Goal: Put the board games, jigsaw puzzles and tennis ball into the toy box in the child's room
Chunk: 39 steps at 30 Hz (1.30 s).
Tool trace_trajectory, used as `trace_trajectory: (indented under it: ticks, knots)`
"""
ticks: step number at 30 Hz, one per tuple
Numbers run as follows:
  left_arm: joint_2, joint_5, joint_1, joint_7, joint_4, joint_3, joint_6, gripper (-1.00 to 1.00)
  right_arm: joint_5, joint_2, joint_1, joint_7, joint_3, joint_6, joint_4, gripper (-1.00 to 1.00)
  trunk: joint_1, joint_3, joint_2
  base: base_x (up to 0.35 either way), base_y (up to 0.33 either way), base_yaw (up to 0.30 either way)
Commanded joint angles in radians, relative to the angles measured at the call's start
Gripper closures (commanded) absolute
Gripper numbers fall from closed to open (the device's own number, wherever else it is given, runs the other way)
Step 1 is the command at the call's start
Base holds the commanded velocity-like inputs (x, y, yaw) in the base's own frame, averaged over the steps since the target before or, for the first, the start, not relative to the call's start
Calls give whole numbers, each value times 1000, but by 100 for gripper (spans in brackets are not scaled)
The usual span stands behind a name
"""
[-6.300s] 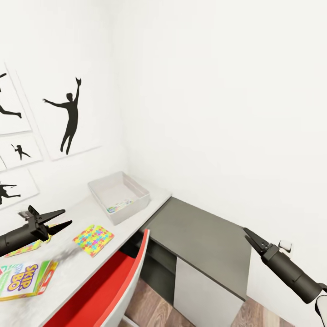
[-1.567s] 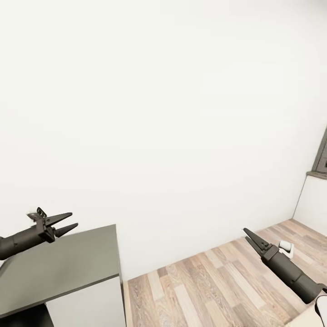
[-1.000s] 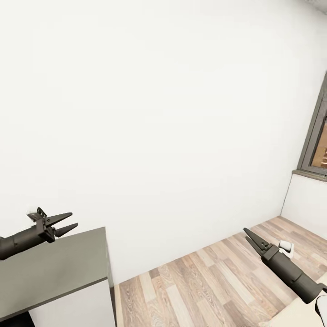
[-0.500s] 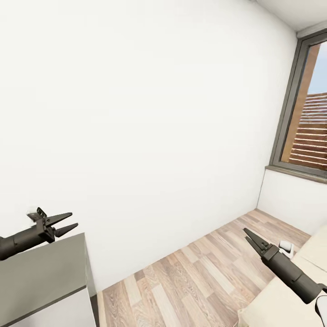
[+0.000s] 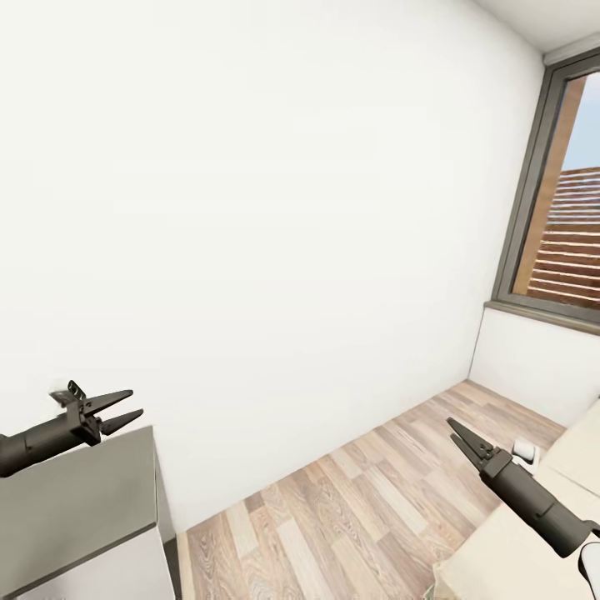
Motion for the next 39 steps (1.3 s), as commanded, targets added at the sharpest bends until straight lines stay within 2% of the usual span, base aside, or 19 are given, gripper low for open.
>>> trace_trajectory:
  ticks: [1,23,39]
  knots:
    - [0,-1,0,-3,0,0,4,-100,-3,0,-1,1,-2,6,1,-100,0,-2,-1,0,0,-24]
    - [-1,-1,0,0,0,0,4,-100,-3,-1,-2,2,-5,4,22,-100,0,-36,-1,0,0,-85]
    - [-1,-1,0,0,0,0,4,-100,-2,0,-2,2,-5,3,22,-100,0,-40,-1,0,0,-252]
